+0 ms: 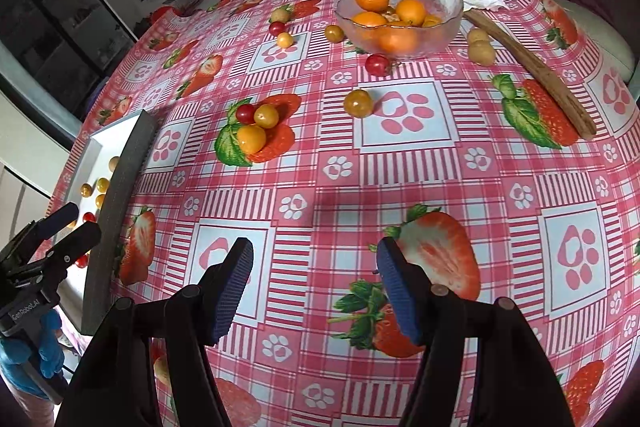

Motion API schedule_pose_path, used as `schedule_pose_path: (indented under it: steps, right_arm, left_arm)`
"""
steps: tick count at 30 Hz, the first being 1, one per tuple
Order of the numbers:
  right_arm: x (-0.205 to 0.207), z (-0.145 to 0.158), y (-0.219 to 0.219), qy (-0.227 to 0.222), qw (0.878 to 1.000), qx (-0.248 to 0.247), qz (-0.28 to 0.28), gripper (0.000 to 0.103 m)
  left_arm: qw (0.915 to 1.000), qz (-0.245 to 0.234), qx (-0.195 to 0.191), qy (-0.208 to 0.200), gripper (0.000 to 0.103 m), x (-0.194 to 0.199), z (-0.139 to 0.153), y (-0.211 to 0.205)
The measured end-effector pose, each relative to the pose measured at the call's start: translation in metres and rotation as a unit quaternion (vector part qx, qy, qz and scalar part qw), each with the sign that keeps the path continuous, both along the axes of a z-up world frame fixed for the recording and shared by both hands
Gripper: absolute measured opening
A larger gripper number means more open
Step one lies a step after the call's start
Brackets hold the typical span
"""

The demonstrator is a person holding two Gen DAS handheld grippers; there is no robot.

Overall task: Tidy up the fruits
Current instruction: 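Move both open tools back over the remaining fruits on the tablecloth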

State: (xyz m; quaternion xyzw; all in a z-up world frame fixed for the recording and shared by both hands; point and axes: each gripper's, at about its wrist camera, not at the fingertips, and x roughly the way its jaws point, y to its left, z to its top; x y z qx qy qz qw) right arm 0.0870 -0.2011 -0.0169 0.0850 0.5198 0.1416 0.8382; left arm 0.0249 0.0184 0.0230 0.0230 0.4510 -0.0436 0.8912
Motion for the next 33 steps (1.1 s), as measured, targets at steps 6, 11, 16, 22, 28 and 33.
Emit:
schedule_pose_path:
  steps: [6, 11, 16, 22, 28, 33]
  right_arm:
    - [0.009, -0.006, -0.024, -0.002, 1.0, -0.012, -0.02, 0.068]
    - [0.025, -0.01, -0.022, -0.014, 0.999, -0.027, -0.02, 0.068]
    - [0.022, -0.008, -0.006, -0.017, 1.0, -0.018, 0.007, 0.068]
    - [0.008, -0.012, 0.011, -0.036, 0.997, -0.056, 0.033, 0.068]
    - [0.011, -0.01, 0.006, -0.035, 0.998, -0.05, 0.021, 0.068]
    - [0.009, -0.011, 0.005, -0.036, 0.998, -0.049, 0.019, 0.068]
  left_arm:
    - [0.9999, -0.004, 0.015, -0.002, 0.082, -0.031, -0.01, -0.017]
    - [0.9997, 0.02, 0.015, 0.001, 0.082, -0.058, -0.024, -0.015]
    - [0.9991, 0.042, 0.001, -0.005, 0.082, -0.077, -0.031, -0.005]
    - [0.9998, 0.014, 0.01, -0.006, 0.082, -0.082, -0.037, -0.013]
    - [0.9999, 0.005, -0.003, -0.012, 0.082, -0.101, -0.037, -0.018]
    - [0.9999, -0.013, 0.008, 0.003, 0.082, -0.105, -0.05, -0.028]
